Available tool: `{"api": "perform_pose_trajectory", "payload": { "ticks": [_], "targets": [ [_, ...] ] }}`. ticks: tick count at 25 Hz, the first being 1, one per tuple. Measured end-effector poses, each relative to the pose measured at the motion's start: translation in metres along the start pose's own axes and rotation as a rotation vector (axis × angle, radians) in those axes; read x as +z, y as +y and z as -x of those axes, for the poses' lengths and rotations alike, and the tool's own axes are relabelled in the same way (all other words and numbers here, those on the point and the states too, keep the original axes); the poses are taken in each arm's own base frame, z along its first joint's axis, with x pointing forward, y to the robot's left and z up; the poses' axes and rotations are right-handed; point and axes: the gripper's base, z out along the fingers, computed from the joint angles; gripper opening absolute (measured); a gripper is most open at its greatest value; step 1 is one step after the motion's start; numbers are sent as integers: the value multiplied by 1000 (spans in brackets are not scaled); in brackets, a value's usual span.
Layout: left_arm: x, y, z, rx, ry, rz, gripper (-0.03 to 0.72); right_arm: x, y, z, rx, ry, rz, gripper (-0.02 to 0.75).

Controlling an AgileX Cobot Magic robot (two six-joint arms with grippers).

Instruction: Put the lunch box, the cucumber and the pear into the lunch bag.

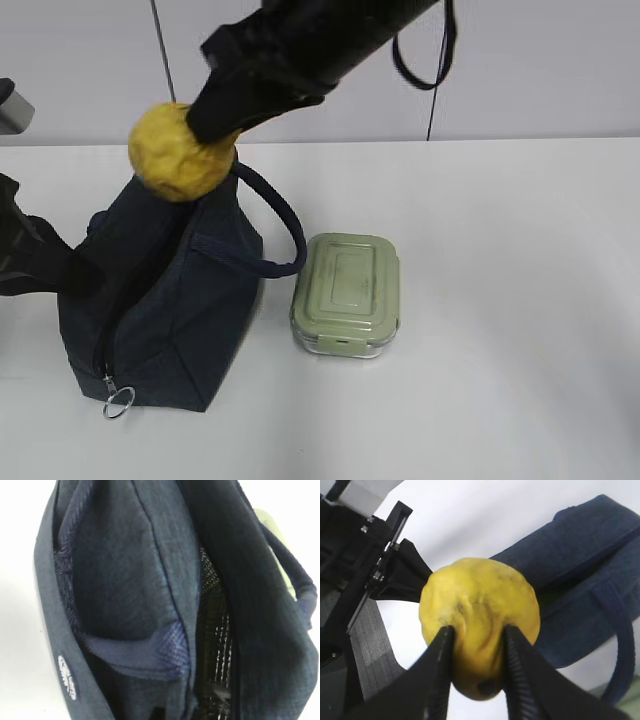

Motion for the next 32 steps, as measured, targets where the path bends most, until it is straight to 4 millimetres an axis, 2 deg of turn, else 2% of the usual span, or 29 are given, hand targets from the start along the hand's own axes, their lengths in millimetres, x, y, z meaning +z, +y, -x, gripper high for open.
{"api": "perform_pose_trajectory", "payload": {
  "ticks": [7, 10, 16, 18, 19, 22, 23, 25, 28, 30, 32],
  "targets": [
    [0, 0, 0, 0, 0, 0, -15, 45, -16, -1, -12, -4, 37, 227],
    [0, 0, 0, 1, 1, 0, -15, 63, -27, -10, -6, 42, 25, 227],
    [0, 0, 0, 1, 2, 0, -15, 84, -45, -29, 7, 160, -23, 228],
    [0, 0, 0, 1, 3, -1, -15, 84, -45, -30, 8, 163, -24, 263],
    [0, 0, 0, 1, 3, -1, -15, 84, -44, -29, 9, 163, -20, 299],
    [0, 0, 0, 1, 3, -1, -15, 78, -41, -19, 14, 142, -5, 470],
    [0, 0, 0, 2, 3, -1, -15, 76, -41, -16, 25, 131, -8, 496],
    [0, 0, 0, 2, 2, -1, -15, 68, -42, -10, 43, 104, -19, 510],
    [0, 0, 0, 3, 2, 1, -15, 41, -53, -6, 86, 67, -52, 498],
    [0, 0, 0, 3, 2, 1, -15, 17, -68, -13, 151, 45, -90, 492],
    [0, 0, 0, 3, 2, 1, -15, -5, -88, -34, 266, 27, -123, 489]
  ]
}}
